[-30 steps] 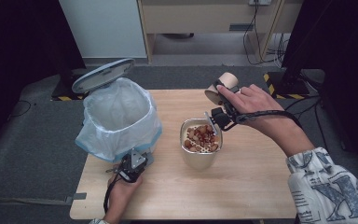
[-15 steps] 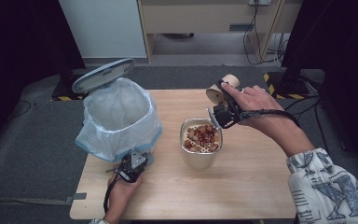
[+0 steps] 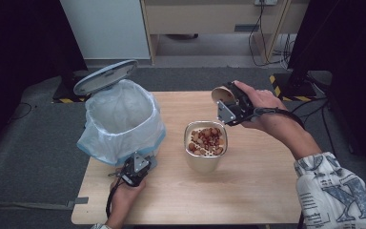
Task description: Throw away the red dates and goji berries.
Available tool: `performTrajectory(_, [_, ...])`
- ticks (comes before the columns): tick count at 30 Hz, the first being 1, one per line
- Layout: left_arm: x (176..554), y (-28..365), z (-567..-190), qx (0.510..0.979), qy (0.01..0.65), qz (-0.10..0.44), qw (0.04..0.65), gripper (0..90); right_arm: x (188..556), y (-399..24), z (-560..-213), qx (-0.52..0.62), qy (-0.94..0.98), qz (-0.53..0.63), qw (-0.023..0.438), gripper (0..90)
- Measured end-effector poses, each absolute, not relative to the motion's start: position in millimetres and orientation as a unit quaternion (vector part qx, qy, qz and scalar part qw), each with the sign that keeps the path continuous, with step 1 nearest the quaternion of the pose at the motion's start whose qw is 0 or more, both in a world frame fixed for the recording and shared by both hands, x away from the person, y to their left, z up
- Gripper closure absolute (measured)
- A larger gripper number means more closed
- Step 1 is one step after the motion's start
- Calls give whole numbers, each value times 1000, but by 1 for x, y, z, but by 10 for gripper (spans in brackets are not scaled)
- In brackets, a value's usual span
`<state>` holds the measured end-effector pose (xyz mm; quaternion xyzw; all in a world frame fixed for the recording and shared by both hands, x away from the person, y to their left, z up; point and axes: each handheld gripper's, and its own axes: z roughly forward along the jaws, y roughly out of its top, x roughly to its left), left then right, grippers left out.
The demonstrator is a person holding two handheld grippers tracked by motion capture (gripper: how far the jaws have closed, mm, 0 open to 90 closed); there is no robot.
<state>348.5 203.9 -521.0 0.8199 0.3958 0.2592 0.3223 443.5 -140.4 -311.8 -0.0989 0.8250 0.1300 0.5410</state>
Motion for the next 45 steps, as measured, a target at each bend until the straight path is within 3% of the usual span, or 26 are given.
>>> performTrajectory(25, [349, 204, -521, 821, 395, 259, 321, 892, 462, -199, -302, 68, 848, 310, 425, 349])
performTrajectory(45, [349, 204, -521, 821, 395, 259, 321, 893, 471, -236, -299, 135, 840, 374, 369, 349])
